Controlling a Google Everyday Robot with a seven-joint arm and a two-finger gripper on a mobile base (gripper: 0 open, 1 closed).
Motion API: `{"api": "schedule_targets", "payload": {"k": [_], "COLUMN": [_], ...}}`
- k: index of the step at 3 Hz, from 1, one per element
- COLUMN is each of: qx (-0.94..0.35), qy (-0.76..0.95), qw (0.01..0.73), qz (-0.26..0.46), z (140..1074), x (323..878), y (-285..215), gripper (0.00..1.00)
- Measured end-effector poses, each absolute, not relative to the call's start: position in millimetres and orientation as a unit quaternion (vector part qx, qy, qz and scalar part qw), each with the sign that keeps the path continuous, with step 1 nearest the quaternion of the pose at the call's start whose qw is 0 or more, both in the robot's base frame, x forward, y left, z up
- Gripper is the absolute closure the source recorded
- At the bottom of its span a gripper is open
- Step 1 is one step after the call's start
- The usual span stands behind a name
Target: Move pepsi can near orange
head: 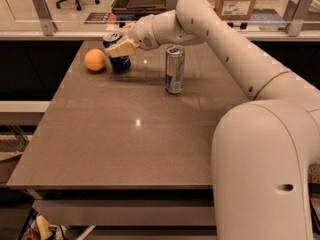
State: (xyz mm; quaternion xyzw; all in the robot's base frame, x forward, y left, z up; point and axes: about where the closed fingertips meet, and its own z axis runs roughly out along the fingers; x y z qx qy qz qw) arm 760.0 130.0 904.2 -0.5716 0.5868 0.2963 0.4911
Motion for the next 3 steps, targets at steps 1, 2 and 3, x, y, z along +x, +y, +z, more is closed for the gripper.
{"api": "schedule_targets", "payload": {"k": [1, 2, 3], "qx": [-0.573, -0.574, -0.574], "qy": [0.586, 0.585, 0.585], "qw": [0.490, 0.488, 0.488], "qz": [0.298, 0.300, 0.300], "z": [902.8, 901.4, 901.4], "x": [759.4, 758.8, 758.7], "y": [133.2, 136.3, 136.4], "gripper": [0.13, 0.00, 0.00]}}
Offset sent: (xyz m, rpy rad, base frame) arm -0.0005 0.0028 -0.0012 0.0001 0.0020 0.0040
